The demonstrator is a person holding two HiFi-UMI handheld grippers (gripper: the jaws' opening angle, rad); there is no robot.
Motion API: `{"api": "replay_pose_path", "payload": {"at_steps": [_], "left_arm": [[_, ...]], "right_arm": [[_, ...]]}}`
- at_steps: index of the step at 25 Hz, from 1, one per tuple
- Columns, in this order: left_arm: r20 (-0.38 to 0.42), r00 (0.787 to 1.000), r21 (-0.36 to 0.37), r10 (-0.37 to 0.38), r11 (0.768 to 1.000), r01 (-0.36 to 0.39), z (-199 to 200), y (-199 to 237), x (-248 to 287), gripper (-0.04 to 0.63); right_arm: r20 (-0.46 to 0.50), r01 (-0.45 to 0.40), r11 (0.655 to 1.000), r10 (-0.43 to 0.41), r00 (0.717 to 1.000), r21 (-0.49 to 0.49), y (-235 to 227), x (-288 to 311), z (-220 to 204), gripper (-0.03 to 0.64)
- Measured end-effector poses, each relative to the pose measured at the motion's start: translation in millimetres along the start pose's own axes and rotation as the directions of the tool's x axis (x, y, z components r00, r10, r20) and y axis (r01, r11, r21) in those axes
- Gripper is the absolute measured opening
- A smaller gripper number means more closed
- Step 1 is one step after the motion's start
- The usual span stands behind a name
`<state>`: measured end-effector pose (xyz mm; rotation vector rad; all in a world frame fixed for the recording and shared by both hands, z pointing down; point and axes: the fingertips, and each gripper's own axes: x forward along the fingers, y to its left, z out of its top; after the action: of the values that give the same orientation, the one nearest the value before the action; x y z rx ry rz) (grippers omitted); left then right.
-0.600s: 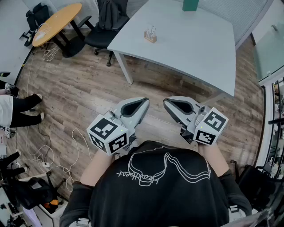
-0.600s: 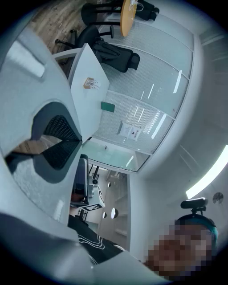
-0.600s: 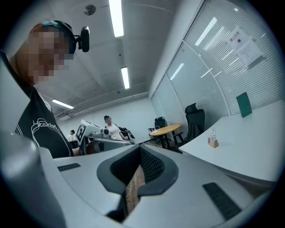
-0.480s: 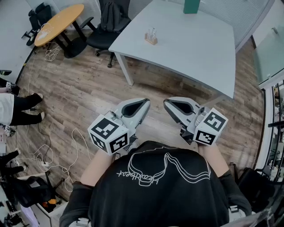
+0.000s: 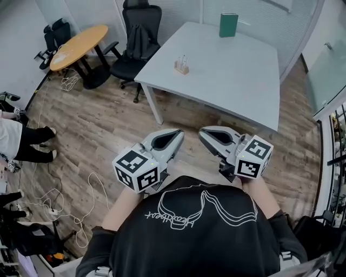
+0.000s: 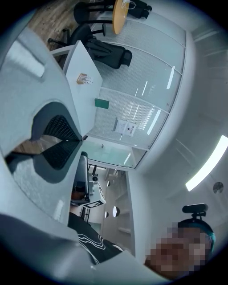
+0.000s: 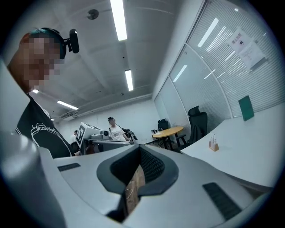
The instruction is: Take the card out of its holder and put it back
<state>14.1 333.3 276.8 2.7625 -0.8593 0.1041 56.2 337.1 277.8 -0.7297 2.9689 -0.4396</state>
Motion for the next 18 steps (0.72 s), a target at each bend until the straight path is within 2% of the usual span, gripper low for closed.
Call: {"api": "replay_pose_path", "payload": {"at_steps": [4, 9, 13, 18], "left_arm": [[0.009, 1.0, 0.01, -0.011, 1.0, 0.01, 0.5, -11.8, 1.9, 0.012], [0.011, 1.0, -0.002, -0.015, 1.0, 0.015, 2.1, -17.9, 5.9, 0.012], [-0.005, 1.0, -0.02, -0.003, 1.0, 0.003, -7.2, -8.9, 9.4, 0.012], [0.006, 1.0, -0.052, 0.007, 0.999, -0.006, -7.7, 12.2, 12.0, 0.012]], "right_arm": [[0.0, -0.01, 1.0, 0.01, 1.0, -0.016, 7.0, -11.0, 2.8, 0.009], [0.024, -0.008, 1.0, 0.008, 1.0, 0.027, 4.1, -21.6, 4.2, 0.009], [0.025, -0.015, 0.996, 0.012, 1.0, 0.089, -8.5, -17.3, -8.3, 0.009], [0.019, -0.021, 0.994, 0.018, 1.0, 0.111, -22.0, -3.4, -10.8, 0.009]]}}
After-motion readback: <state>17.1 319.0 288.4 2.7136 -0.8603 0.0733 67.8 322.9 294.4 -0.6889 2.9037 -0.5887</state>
